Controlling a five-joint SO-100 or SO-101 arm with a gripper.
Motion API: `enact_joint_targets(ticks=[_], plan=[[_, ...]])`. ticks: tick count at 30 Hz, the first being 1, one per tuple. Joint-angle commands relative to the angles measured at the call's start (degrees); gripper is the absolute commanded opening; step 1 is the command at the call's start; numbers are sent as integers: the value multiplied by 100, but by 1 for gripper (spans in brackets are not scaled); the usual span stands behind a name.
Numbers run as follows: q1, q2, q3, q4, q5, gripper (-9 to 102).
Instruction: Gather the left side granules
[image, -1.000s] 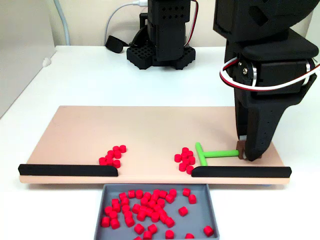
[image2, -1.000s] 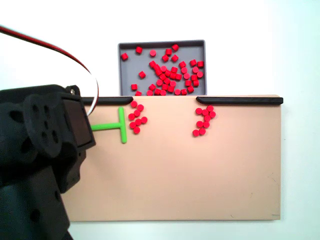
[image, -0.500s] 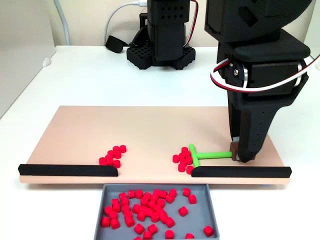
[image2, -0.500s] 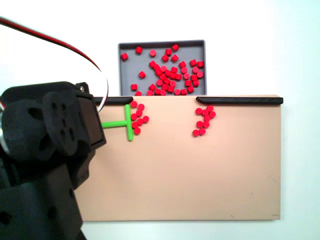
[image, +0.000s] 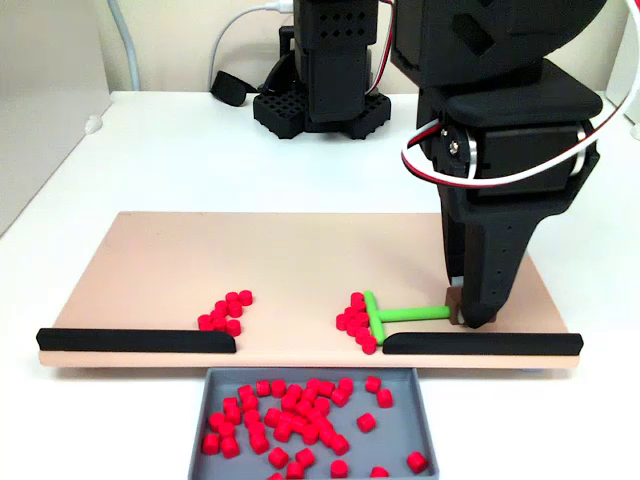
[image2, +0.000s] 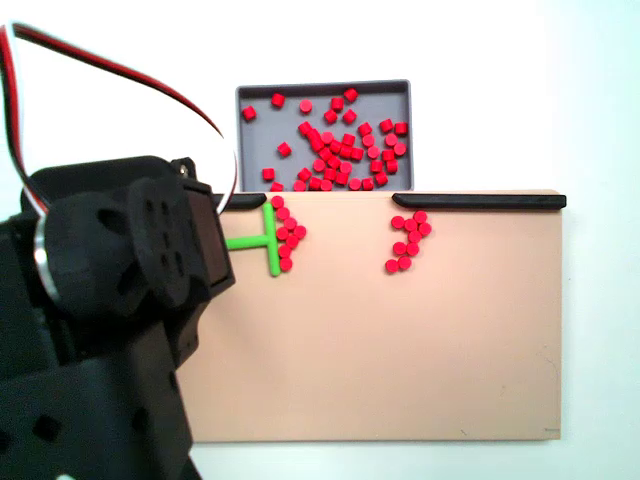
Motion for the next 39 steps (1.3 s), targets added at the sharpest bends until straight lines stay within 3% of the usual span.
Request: enact_joint_targets(ticks=[1,39], plan=[[97,-18,-70,9,-70,0],[562,-53,-35,18,-580,0]])
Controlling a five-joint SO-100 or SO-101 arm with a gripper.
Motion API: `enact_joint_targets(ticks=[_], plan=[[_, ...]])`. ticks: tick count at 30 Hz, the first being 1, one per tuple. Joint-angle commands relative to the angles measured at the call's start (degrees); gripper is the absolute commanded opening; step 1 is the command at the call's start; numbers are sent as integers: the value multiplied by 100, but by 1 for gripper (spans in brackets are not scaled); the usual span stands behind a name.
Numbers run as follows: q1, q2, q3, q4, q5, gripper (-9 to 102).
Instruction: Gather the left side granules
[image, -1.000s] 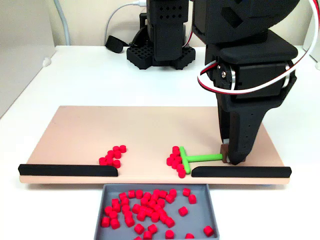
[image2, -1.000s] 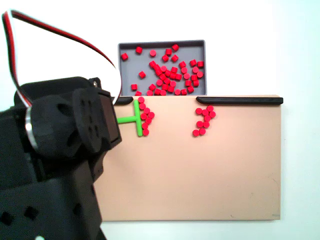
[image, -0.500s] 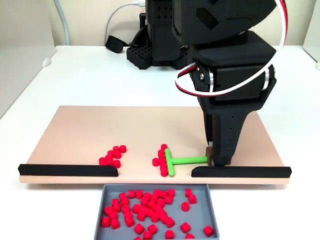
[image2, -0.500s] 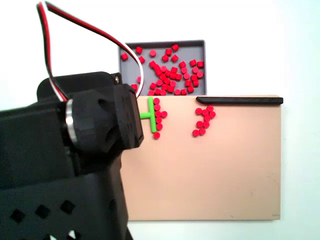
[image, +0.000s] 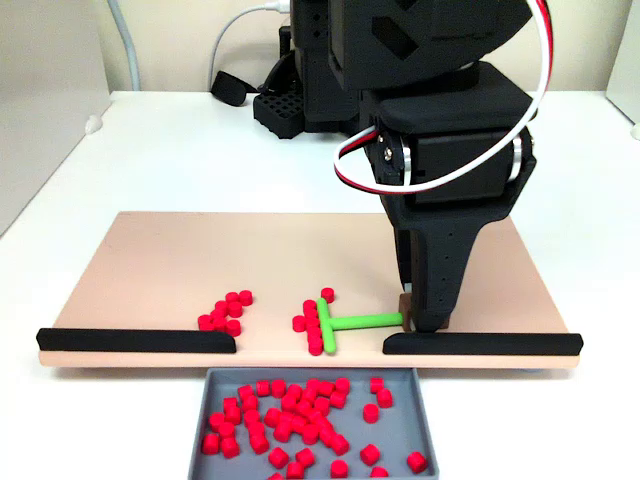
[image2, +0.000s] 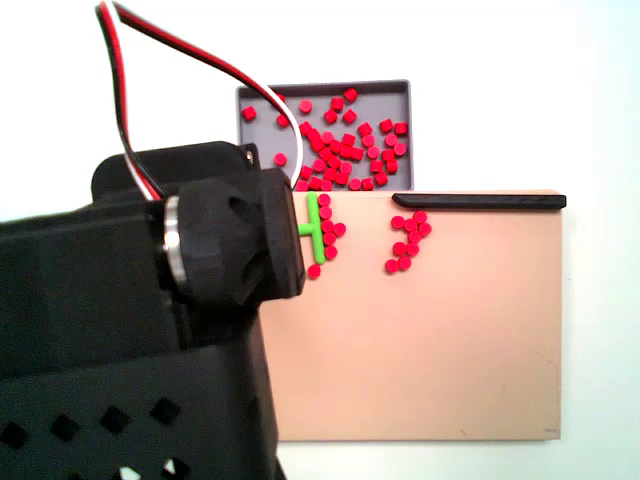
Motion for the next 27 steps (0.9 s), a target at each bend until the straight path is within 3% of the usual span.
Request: enact_joint_targets(ticks=[1,16,27], plan=[[26,79,18,9,-26,0],[-659,932,-9,97,290,0],[-1107,1942,606,554,-264,0]])
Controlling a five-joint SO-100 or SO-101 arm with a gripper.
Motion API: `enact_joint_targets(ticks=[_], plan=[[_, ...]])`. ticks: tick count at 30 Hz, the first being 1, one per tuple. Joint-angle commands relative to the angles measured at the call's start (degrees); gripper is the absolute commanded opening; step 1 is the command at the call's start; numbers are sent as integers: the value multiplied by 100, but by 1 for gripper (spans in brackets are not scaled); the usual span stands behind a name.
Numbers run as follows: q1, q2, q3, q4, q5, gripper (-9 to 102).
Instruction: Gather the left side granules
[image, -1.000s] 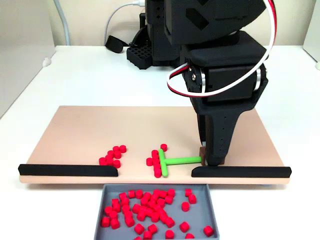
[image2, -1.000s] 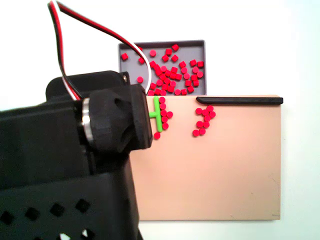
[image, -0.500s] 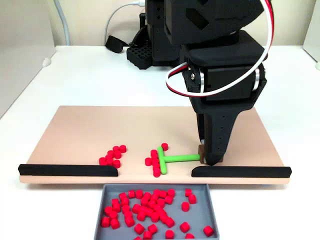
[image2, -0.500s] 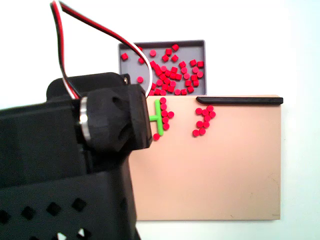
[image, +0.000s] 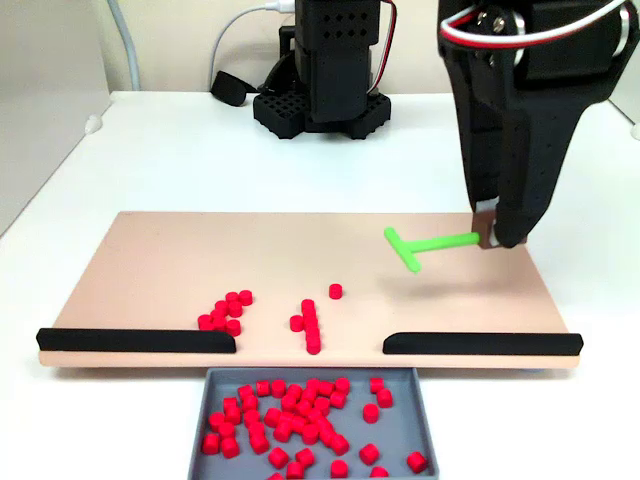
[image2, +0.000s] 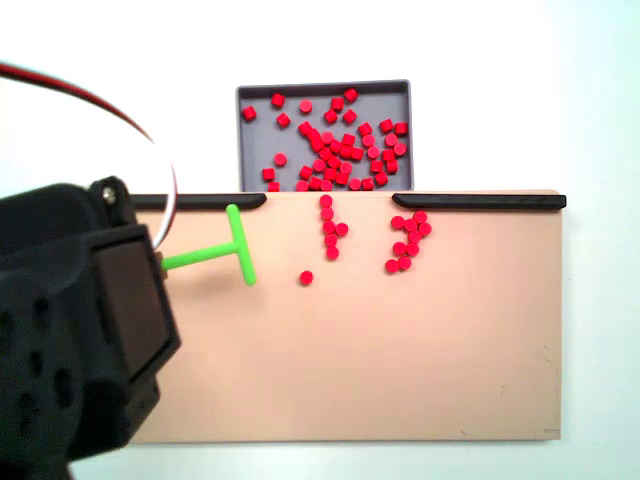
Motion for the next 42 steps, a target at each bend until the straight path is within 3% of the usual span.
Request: enact_joint_targets(ticks=[1,4,10,19,22,42], plan=[[-193,932,562,62,-422,0],[-369,1758,1485,62,-1239,0],[-88,3349,3375,62,-3955,0],[1187,4359,4140,0,-7532,0],[1441,4588,4474,-18,-8279,0],[1608,4307,4412,-35,-8754,0]])
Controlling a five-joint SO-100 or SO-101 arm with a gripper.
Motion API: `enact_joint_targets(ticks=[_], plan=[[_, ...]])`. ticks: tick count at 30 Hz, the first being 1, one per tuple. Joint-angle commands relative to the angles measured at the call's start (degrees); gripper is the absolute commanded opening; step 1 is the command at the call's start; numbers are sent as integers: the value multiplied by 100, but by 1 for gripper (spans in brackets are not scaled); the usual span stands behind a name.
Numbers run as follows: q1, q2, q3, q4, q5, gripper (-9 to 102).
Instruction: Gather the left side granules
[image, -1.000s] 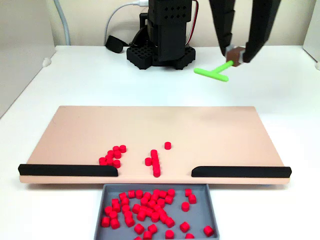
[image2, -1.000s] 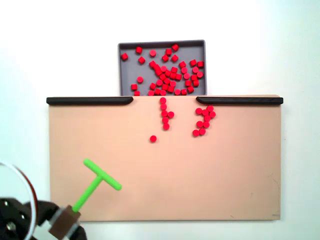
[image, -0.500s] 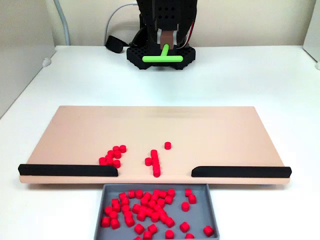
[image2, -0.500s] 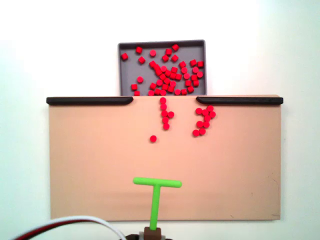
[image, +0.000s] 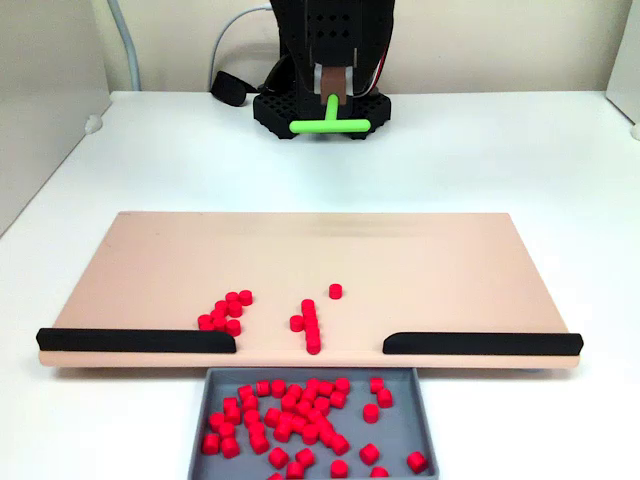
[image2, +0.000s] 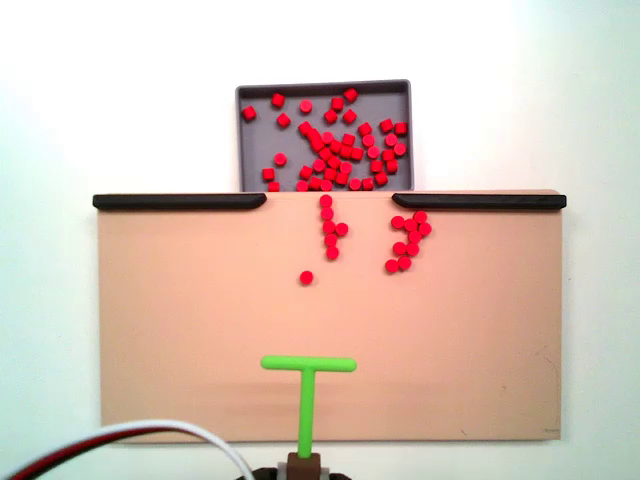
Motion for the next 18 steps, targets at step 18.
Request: enact_joint_targets(ticks=[18], plan=[[97,308,-132,-9,-299,0]])
